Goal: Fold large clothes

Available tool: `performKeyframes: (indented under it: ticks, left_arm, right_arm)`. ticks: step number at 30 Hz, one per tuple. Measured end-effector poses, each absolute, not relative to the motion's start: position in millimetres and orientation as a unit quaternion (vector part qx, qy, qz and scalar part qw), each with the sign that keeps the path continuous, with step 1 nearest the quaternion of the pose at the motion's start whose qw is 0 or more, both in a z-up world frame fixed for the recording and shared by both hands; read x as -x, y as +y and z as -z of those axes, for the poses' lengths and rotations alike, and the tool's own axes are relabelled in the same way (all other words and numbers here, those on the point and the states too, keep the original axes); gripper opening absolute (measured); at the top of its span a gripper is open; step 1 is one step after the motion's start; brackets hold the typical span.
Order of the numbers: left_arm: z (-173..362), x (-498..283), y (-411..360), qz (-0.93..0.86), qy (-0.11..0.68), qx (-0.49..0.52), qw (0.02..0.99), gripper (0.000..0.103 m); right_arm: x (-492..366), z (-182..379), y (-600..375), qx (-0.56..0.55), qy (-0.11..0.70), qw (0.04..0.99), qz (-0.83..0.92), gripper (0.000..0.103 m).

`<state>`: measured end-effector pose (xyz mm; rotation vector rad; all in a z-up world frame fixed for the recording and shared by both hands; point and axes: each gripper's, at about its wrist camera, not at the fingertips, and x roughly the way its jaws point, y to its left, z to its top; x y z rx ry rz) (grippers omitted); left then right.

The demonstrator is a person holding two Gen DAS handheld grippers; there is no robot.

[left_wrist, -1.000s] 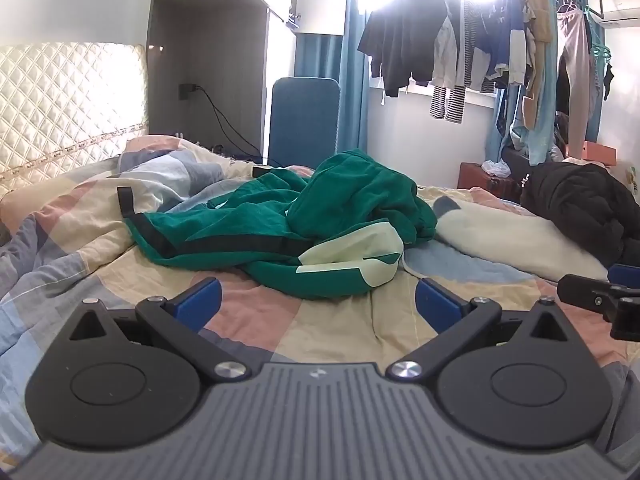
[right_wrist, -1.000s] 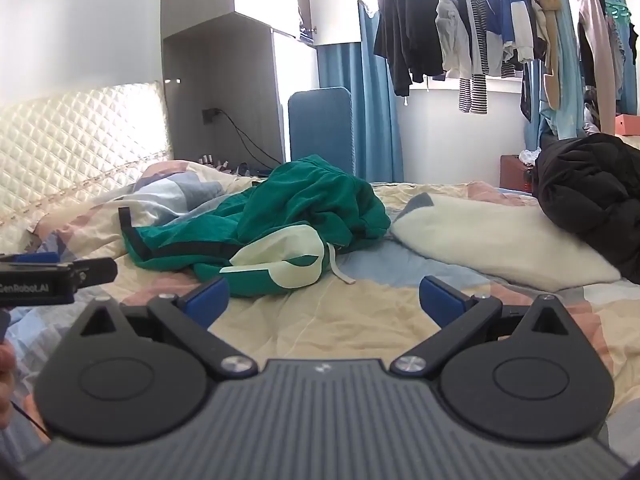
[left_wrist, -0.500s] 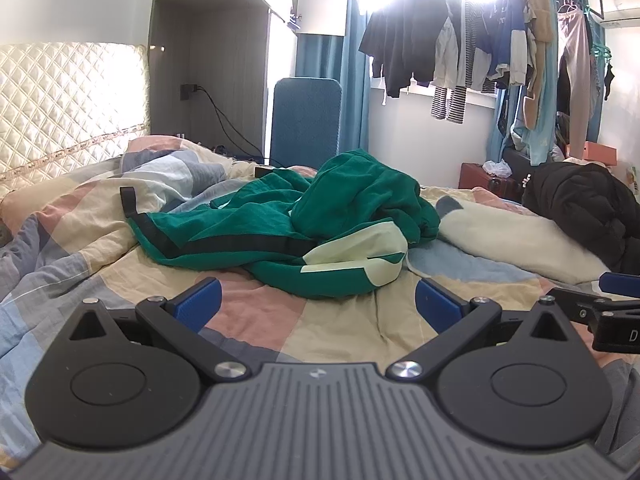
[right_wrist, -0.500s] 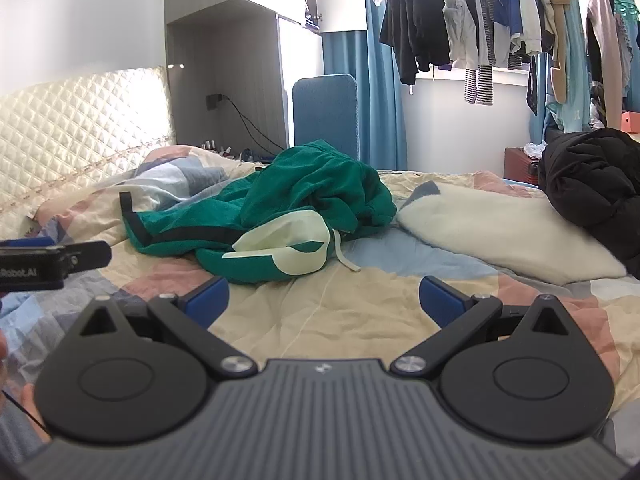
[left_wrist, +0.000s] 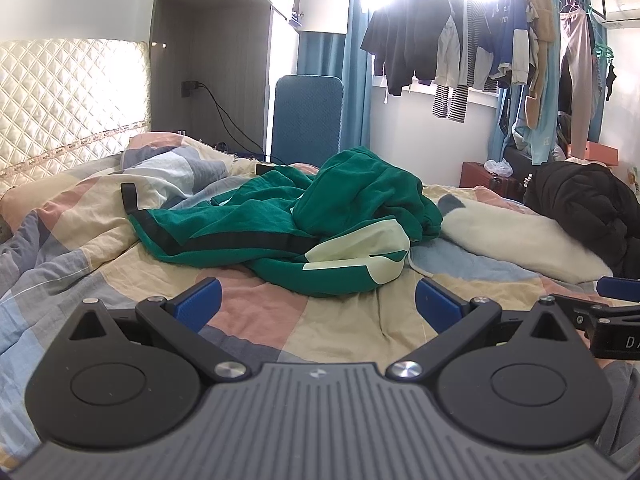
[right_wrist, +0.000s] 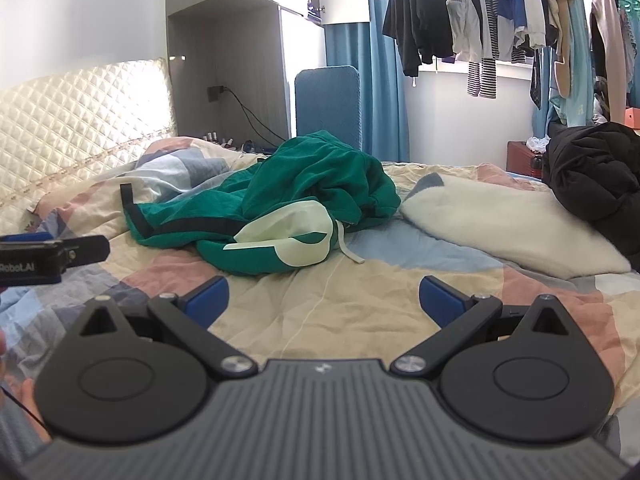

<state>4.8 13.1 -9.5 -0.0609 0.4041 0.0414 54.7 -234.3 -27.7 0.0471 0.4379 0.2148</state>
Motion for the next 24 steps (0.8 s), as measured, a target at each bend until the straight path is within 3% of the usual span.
performKeyframes:
  ticks: [24]
  left_arm:
    - [13.7, -7.3, 14.5, -0.017, 0.202, 0.032, 0.979, 0.103]
  right_arm:
    - [-56.1, 31.1, -232.5, -0.024, 0.224, 0.968, -0.106, 0.103]
